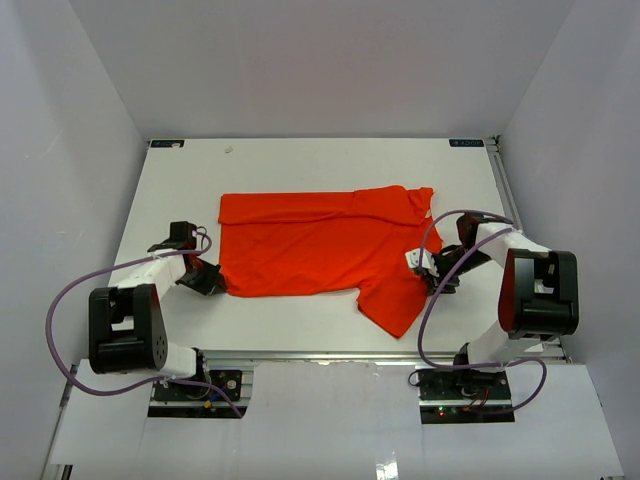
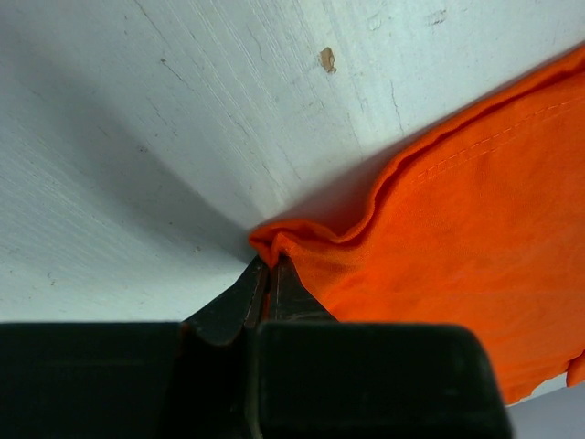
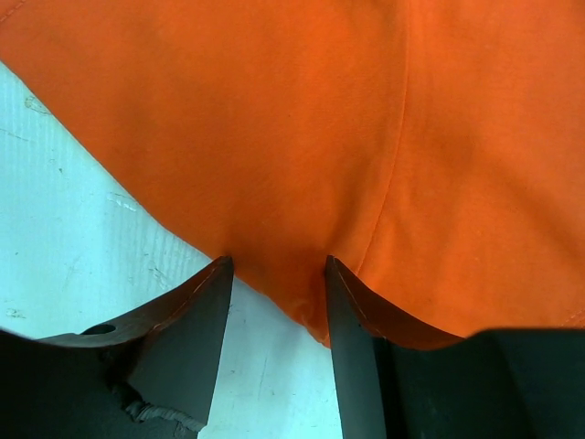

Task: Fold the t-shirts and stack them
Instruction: Fold the tshirt

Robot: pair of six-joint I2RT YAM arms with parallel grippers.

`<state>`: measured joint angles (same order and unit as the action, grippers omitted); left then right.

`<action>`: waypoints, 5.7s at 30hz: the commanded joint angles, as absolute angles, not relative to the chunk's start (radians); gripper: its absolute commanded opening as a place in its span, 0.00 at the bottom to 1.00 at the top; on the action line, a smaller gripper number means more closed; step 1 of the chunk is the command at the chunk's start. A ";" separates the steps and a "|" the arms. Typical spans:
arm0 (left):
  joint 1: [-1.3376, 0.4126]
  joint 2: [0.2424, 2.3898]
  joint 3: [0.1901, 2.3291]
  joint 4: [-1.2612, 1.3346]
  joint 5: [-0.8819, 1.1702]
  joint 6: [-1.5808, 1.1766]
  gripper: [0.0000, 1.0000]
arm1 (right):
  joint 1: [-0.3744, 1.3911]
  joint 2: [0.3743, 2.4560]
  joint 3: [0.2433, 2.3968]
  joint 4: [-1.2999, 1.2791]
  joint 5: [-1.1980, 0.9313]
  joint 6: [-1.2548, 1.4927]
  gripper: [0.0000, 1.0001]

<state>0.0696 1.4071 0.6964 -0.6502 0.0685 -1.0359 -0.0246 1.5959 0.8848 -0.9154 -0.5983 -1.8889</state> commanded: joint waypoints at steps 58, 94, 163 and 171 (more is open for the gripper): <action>0.066 1.336 1.144 -0.698 0.060 -0.980 0.08 | -0.166 1.583 1.339 -0.983 -0.953 -1.554 0.06; 0.066 1.631 1.354 -0.634 0.031 -0.943 0.08 | -0.127 1.841 1.558 -0.835 -0.970 -1.350 0.06; 0.066 1.948 1.450 -0.620 -0.060 -0.887 0.08 | -0.023 2.149 1.784 -0.500 -0.772 -0.986 0.06; 0.066 1.953 1.450 -0.618 -0.061 -0.887 0.08 | -0.008 2.187 1.790 -0.457 -0.689 -0.951 0.07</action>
<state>0.0677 1.9587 1.4418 -0.6243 -0.0235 -0.8982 -0.0109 2.1727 1.7454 -0.4995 -0.7315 -0.9752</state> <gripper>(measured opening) 0.114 0.070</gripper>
